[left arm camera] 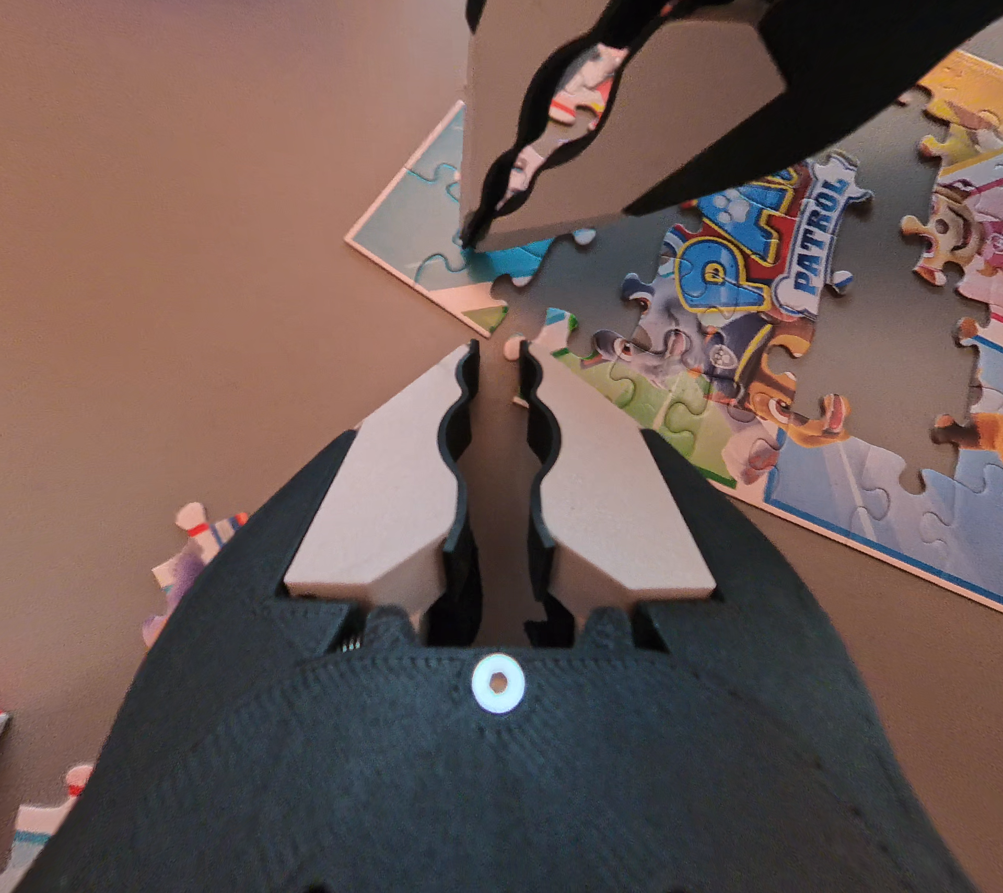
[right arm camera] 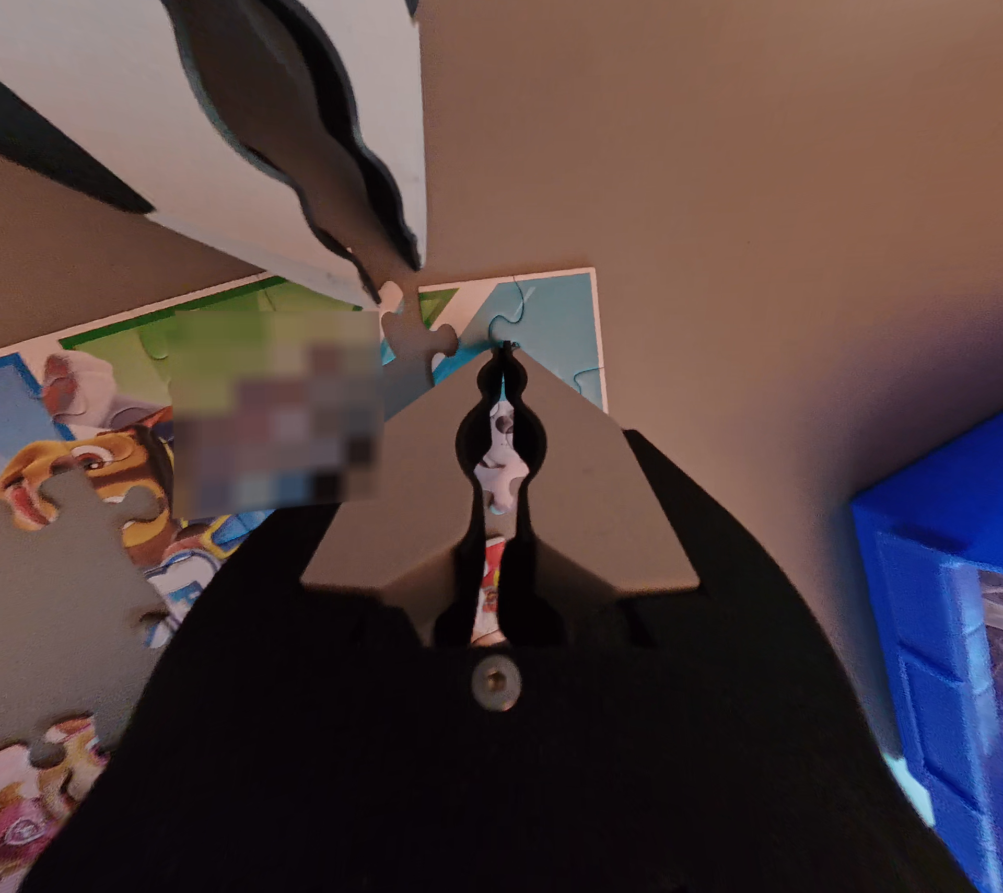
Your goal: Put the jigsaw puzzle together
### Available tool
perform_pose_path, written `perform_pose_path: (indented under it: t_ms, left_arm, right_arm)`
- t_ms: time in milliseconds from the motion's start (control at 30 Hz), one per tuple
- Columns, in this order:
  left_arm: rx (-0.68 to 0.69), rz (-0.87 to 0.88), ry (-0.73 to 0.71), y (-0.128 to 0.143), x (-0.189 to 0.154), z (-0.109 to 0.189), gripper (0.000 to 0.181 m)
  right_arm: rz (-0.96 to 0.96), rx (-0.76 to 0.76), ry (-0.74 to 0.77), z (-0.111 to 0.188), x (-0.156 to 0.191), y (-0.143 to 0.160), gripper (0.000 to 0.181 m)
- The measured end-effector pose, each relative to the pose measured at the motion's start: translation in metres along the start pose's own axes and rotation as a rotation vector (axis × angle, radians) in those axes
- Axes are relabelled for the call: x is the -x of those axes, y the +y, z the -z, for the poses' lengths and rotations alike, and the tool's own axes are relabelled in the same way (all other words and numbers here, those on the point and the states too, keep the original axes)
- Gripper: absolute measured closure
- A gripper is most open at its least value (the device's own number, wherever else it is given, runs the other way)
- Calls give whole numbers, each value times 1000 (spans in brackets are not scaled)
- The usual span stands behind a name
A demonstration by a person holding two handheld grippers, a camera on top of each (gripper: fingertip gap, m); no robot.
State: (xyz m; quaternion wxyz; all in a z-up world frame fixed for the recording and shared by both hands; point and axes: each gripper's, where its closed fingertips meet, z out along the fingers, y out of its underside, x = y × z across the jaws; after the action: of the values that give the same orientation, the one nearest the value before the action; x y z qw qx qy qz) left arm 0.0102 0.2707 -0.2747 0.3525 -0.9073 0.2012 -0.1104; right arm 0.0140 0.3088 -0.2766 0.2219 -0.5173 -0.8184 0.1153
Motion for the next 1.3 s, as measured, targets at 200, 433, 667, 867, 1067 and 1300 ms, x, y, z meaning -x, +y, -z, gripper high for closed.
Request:
perform_pose_path:
  t_ms: [200, 433, 667, 867, 1067, 1300]
  left_arm:
    - [-57, -5, -40, -17, 14, -9, 177]
    - [-9, -23, -56, -12, 15, -12, 181]
    - [5, 33, -34, -3, 20, -1, 180]
    - [-3, 64, -32, 1, 27, 8, 179]
    - [19, 68, -31, 7, 27, 6, 176]
    - [27, 61, 59, 9, 11, 7, 181]
  right_arm:
    - [-25, 0, 3, 1, -3, 4, 181]
    - [-54, 3, 40, 8, -15, 8, 181]
    - [-125, -25, 79, 15, -29, 16, 181]
    - [-117, -14, 47, 1, -24, 15, 181]
    - [-36, -30, 54, -7, -27, -1, 181]
    - [28, -89, 29, -7, -22, -6, 181]
